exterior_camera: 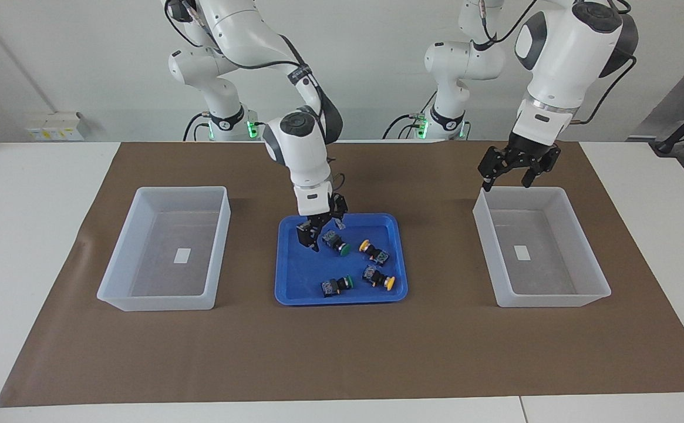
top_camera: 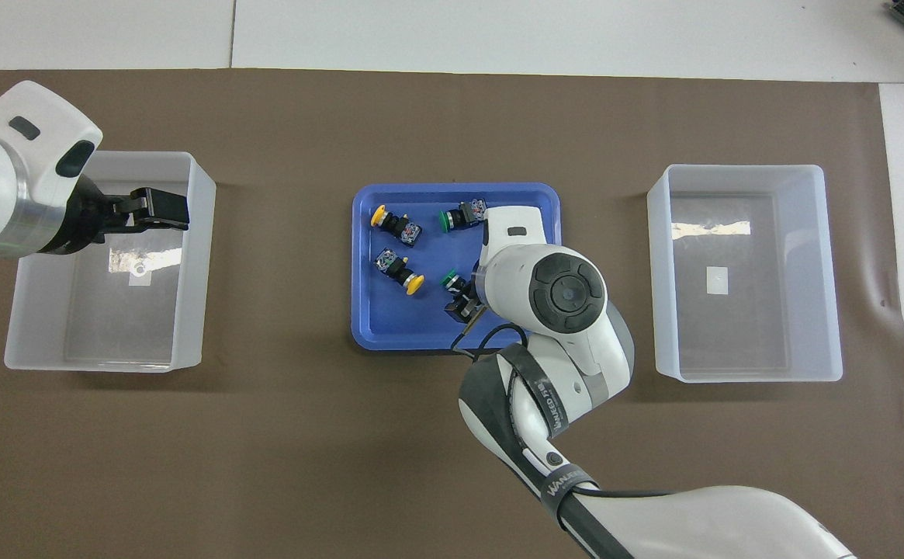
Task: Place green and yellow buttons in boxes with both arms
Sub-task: 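Lower the right gripper onto a green button in the tray, then close the right gripper on the green button and lift it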
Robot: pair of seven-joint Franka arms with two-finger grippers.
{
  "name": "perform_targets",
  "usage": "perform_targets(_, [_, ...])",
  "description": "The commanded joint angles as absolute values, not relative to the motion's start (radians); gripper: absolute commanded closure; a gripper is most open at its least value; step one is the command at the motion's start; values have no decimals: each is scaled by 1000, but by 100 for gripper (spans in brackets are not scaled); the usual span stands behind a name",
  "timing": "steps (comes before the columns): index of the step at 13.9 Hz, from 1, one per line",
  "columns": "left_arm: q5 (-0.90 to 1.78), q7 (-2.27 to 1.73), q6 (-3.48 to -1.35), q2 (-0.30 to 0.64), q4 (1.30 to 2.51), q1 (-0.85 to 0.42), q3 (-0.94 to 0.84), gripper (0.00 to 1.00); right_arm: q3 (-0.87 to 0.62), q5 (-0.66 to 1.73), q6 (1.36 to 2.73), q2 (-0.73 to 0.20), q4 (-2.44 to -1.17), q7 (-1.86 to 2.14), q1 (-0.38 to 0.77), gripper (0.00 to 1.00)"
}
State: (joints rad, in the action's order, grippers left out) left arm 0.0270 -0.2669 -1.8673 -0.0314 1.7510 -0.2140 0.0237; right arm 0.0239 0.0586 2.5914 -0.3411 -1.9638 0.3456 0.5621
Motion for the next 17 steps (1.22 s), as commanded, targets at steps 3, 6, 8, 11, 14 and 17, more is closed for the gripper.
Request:
perform_targets(3, [31,-259,-1893,-67,1798,-215,28,0,23,83,2671,-393,-1977,396,586,0])
perform_targets(6, [28,-258,-1910,-72,1816,-221,28,0,23,83,2749,-417,-1971,399,583,0])
perform_targets(8, [26,-258,-1911,-72,1818,-222,28,0,21,83,2781,-429,-1973,402,586,1])
perform_targets(11, [26,-258,-1911,-72,1819,-222,28,0,23,83,2770,-430,-1973,393,584,49])
perform_targets(14, [25,-256,-1911,-72,1821,-222,28,0,23,84,2743,-423,-1971,367,586,85])
perform_targets(17, [25,-256,-1913,-72,1819,-222,28,0,23,84,2703,-410,-1962,330,586,100])
